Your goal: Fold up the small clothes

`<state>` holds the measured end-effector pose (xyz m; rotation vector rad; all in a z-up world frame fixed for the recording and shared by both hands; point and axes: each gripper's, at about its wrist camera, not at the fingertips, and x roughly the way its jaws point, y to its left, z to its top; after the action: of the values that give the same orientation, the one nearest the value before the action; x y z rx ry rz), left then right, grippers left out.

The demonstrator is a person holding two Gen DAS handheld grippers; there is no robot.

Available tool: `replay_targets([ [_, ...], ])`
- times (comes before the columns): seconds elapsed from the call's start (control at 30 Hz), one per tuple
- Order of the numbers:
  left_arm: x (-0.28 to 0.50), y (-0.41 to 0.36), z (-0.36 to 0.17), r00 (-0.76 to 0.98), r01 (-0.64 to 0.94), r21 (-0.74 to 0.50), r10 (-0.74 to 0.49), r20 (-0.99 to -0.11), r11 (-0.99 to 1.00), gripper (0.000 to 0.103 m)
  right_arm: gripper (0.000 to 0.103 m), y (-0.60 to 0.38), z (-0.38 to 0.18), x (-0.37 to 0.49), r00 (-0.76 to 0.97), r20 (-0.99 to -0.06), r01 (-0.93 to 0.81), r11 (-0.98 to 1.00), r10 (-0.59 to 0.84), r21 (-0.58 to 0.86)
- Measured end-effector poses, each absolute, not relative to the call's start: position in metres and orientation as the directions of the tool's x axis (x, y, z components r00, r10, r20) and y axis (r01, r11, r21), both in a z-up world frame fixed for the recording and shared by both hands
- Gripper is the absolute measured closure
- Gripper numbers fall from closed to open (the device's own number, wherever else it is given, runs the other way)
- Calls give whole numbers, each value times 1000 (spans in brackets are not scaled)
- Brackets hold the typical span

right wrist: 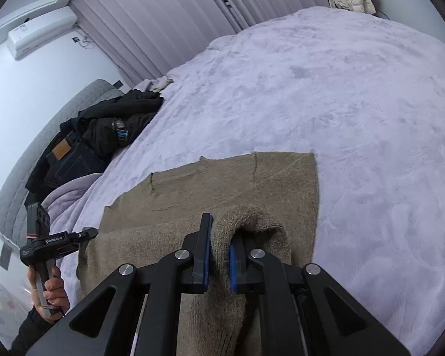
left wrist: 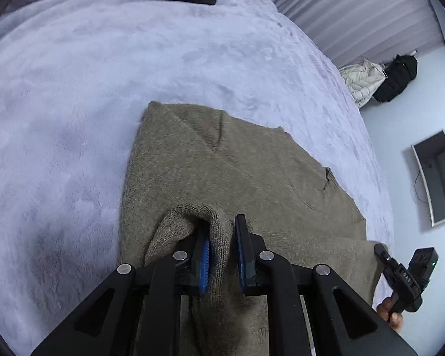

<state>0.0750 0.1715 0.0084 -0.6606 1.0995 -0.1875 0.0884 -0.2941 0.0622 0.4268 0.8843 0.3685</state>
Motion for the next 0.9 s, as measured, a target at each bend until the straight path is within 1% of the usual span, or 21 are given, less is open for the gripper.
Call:
replay_targets([
  [0.07,76,177,-2,453,-182,-619,-494,-742,764,87,92,-294,51,101,561,-676,-110,852,479,512],
  [0.13,70,179,0,454,-160,-636,-516,-726,755,87,88,-293,39,110,518,-704,-84,848,486,524],
  [0.17,65,180,4,458,-150,-641,-522,-720,753,86,88,-293,33,113,497,-715,-76,846,492,528],
  [0.2,59,181,8,460,-144,-635,-516,-722,759,81,88,-295,31,112,480,-723,-73,844,497,532],
  [0.23,50,181,13,462,-136,-625,-508,-727,769,60,88,-297,33,108,482,-717,-81,841,503,535],
  [0.27,38,180,18,469,-118,-622,-509,-722,774,44,84,-300,36,101,490,-707,-90,837,509,540],
  [0.3,26,178,24,483,-99,-620,-507,-714,778,21,74,-303,40,92,498,-697,-98,832,516,545],
  [0.33,13,174,29,495,-78,-609,-500,-711,790,19,66,-306,43,80,502,-685,-110,825,528,555],
  [0.37,1,168,35,496,-54,-589,-490,-717,807,19,52,-307,46,69,506,-674,-122,819,537,561],
  [0.4,-7,162,38,498,-29,-579,-490,-715,815,19,50,-307,47,58,509,-668,-141,817,544,558],
  [0.43,-14,154,40,496,-9,-569,-491,-716,822,20,50,-305,48,48,505,-672,-160,824,542,544],
  [0.57,-11,131,28,441,-2,-550,-493,-750,835,20,50,-297,50,21,501,-683,-203,839,532,505],
  [0.63,-7,125,28,441,-3,-535,-479,-759,845,21,52,-293,54,16,510,-682,-222,846,524,485],
  [0.67,-4,122,30,442,7,-533,-481,-757,846,26,55,-290,57,14,509,-675,-241,842,534,483],
  [0.7,-1,120,31,439,14,-527,-479,-760,850,51,57,-285,58,14,501,-672,-266,836,546,480],
  [0.73,4,118,30,425,18,-520,-477,-770,854,79,61,-281,58,15,492,-681,-280,839,543,466],
  [0.77,9,118,27,401,11,-524,-484,-778,852,88,75,-275,55,18,476,-699,-291,846,533,447],
  [0.8,13,120,25,389,6,-538,-497,-776,843,90,88,-272,53,22,459,-712,-297,847,532,442],
  [0.83,16,122,26,389,0,-542,-499,-774,840,90,90,-271,53,26,453,-711,-295,843,539,450],
  [0.9,19,125,35,410,6,-541,-495,-766,841,90,94,-275,62,30,471,-672,-299,820,571,488],
])
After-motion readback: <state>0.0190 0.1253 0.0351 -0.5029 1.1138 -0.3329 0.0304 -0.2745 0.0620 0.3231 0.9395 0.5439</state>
